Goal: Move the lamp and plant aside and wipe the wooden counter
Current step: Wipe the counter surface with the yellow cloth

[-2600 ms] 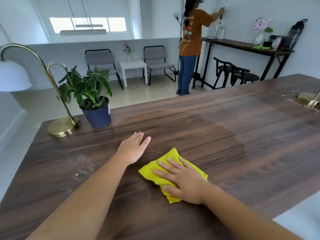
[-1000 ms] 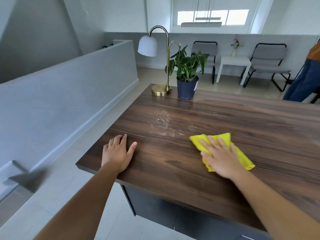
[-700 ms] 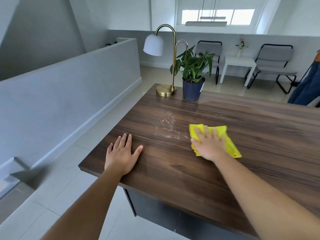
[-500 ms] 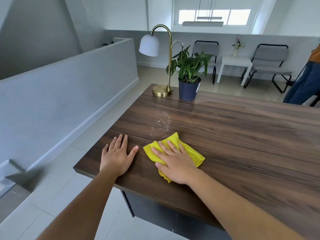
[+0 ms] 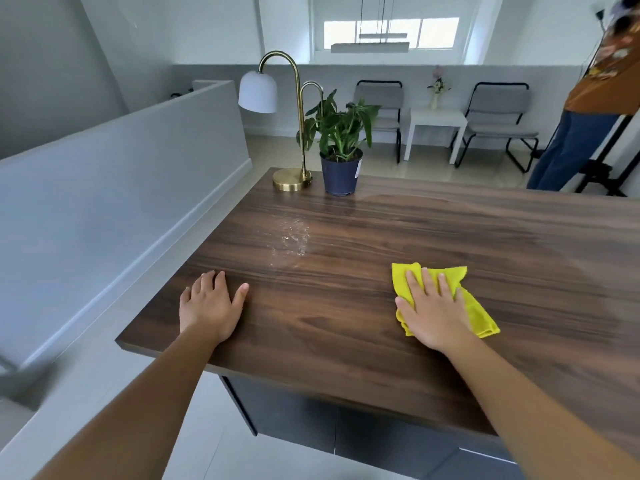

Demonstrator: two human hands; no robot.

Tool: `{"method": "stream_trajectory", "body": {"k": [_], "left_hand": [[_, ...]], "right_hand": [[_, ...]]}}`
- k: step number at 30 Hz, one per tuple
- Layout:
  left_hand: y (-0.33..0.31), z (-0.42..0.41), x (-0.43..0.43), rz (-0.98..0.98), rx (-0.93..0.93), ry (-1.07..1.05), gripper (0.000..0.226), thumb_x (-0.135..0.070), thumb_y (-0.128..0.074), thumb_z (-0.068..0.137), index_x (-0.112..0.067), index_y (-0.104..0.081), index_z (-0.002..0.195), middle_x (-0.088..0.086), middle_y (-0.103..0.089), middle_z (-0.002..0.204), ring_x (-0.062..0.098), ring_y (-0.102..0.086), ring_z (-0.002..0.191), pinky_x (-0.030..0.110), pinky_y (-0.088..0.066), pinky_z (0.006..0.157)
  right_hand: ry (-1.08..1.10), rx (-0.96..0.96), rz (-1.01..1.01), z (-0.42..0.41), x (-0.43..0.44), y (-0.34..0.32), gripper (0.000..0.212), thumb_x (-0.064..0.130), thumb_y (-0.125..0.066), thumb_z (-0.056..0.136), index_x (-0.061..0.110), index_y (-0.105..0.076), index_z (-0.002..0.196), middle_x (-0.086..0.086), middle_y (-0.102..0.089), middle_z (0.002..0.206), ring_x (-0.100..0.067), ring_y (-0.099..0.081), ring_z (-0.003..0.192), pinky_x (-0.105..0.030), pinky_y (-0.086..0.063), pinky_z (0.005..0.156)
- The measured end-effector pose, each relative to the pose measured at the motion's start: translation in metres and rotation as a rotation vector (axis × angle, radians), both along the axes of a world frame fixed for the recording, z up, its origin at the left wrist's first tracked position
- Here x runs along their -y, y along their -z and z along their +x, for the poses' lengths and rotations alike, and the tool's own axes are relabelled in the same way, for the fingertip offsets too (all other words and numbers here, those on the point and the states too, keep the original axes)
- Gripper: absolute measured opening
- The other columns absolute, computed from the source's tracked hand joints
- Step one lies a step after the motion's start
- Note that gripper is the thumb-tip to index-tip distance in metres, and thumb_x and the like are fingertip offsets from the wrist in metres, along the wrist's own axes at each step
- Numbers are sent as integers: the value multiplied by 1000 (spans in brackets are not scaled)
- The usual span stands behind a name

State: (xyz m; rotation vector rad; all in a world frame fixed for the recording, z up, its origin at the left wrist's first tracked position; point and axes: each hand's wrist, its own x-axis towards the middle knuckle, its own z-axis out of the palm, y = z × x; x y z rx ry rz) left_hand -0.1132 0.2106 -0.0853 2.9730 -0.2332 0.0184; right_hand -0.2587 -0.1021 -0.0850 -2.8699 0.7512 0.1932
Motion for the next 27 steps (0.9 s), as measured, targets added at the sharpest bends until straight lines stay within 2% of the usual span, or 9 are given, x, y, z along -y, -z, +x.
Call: {"method": "stream_trajectory", "body": {"k": [2,5,8,10,12,17,20,24,27], "left_hand": [[-6,-13,30,-69,90,62,64,-54,-26,96,-13,-37,143,7,-34,153,24,-28,143,44,-22,116],[-7,-36,88,-143,103,314,62,-53,-28,96,-15,-34,145,2,-31,155,19,-25,144,38,-21,115],[-7,-51,129,-157,63,452,62,-51,-26,98,-17,-24,150,-1,-21,159,16,-17,147,35,-15,117],[-6,-54,140,-138,42,473,63,-51,-26,98,-17,-21,151,-1,-18,160,16,-14,148,34,-13,118],[-1,-55,141,-104,17,466,63,-51,-25,98,-17,-20,151,0,-18,160,16,-14,148,35,-13,118],[8,-56,139,-67,-19,456,66,-54,-24,97,-16,-23,151,1,-20,160,17,-16,148,35,-13,119],[8,-55,140,-68,-12,453,66,-55,-25,97,-16,-24,150,0,-21,159,18,-17,147,37,-14,119],[8,-56,140,-67,-8,442,64,-53,-25,97,-18,-25,150,0,-22,159,18,-18,147,37,-15,118],[8,-55,142,-58,6,445,63,-53,-26,97,-17,-26,150,0,-23,159,18,-19,147,37,-17,117]], "right_hand": [[-190,51,-26,-6,-30,4,69,60,-6,90,30,-1,152,1,2,162,-27,3,149,-47,-3,118],[-458,103,-17,-29,-61,5,86,70,21,75,35,1,150,7,3,162,-21,6,149,-41,2,119],[-500,122,15,-61,-52,10,80,64,18,73,40,4,149,14,5,160,-16,9,148,-36,11,116],[-400,170,-38,-88,-32,14,75,65,19,79,42,0,148,15,-4,159,-17,-2,149,-38,8,118],[-227,155,-82,-106,-1,13,72,65,20,82,42,3,148,18,-1,158,-16,-2,149,-39,1,118],[152,-22,-38,-97,72,-1,58,51,-15,98,36,3,150,9,8,161,-20,8,149,-50,-1,119],[-23,-16,-9,-70,42,0,58,50,-17,98,36,2,151,6,7,162,-23,8,149,-51,0,118],[-375,63,-5,-77,-34,3,73,59,5,80,39,2,150,11,6,161,-19,9,149,-46,5,118],[-444,88,41,-106,-31,4,69,65,5,82,45,0,148,18,4,160,-14,9,149,-41,10,117]]}}
